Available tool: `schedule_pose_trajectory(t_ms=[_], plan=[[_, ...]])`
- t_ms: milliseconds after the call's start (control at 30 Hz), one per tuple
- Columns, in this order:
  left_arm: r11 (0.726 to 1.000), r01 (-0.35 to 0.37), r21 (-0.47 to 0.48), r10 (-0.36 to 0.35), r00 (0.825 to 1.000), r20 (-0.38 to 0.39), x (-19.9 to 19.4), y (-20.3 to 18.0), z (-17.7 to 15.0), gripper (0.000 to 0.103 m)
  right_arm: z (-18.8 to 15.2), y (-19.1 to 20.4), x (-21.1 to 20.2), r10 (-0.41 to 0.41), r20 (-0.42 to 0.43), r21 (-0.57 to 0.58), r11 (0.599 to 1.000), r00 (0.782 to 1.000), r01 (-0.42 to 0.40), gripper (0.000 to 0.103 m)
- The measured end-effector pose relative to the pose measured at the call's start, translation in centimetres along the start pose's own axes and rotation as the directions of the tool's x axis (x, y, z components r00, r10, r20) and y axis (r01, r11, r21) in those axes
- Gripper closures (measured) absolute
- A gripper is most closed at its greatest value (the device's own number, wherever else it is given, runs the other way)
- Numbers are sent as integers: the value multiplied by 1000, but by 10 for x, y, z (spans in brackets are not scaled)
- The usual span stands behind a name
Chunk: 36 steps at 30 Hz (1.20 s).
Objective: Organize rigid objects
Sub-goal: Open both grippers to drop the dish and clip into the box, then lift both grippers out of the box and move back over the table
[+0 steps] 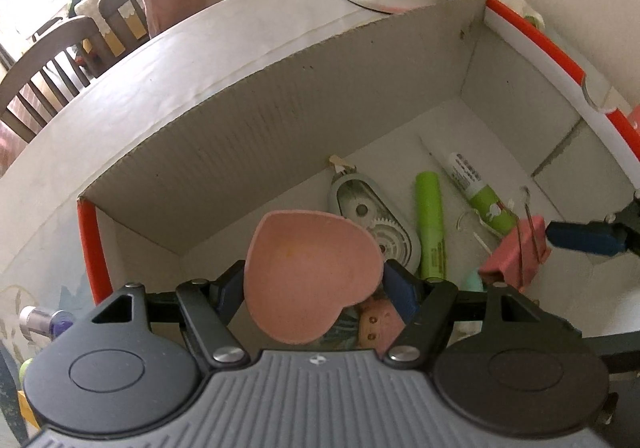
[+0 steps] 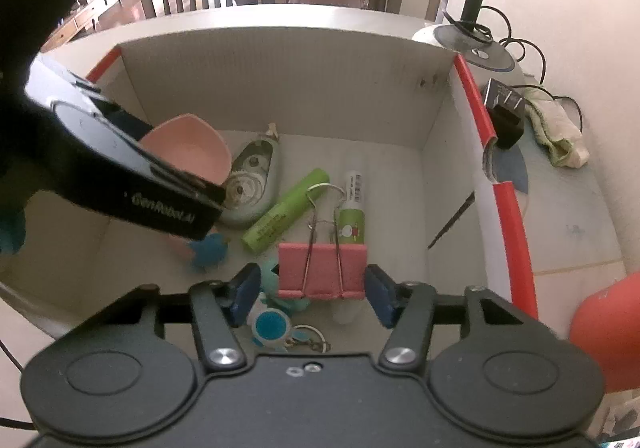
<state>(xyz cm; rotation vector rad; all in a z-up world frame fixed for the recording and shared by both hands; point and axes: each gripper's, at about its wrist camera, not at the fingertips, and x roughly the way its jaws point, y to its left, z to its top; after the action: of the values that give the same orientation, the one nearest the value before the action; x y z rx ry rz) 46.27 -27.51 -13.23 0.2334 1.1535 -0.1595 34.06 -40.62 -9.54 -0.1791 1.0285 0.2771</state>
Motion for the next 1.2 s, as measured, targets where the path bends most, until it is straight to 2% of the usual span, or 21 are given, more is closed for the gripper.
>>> schedule_pose_trajectory(t_ms=[233,333,400,633,933,1200], plan=[[1000,14,13,-14,1000,2,-11,-4,-6,29,-1,0,-14,20,37,-4,1000,999,-20,39],[1000,16,6,-16,1000,20,-19,-4,-9,29,-2,1,-23,24,53,-8,1000,998,-24,35],[1000,17,-6,-17,999,33,-25,-2,-11,25,-4,1,-29,26,65,-10,1000,998,-26,35],[998,38,-54,-34,995,90,-51,6,-23,25,-7,3,-54,43,116,-16,999,992,-41,29],[995,56,-80,-43,987,157,-88,13,-43,25,-9,6,-87,86,188,-11,996,978,-85,20],[988,84,-131,-54,974,221,-125,21,-64,25,-10,11,-118,149,249,-25,989,957,-147,13]])
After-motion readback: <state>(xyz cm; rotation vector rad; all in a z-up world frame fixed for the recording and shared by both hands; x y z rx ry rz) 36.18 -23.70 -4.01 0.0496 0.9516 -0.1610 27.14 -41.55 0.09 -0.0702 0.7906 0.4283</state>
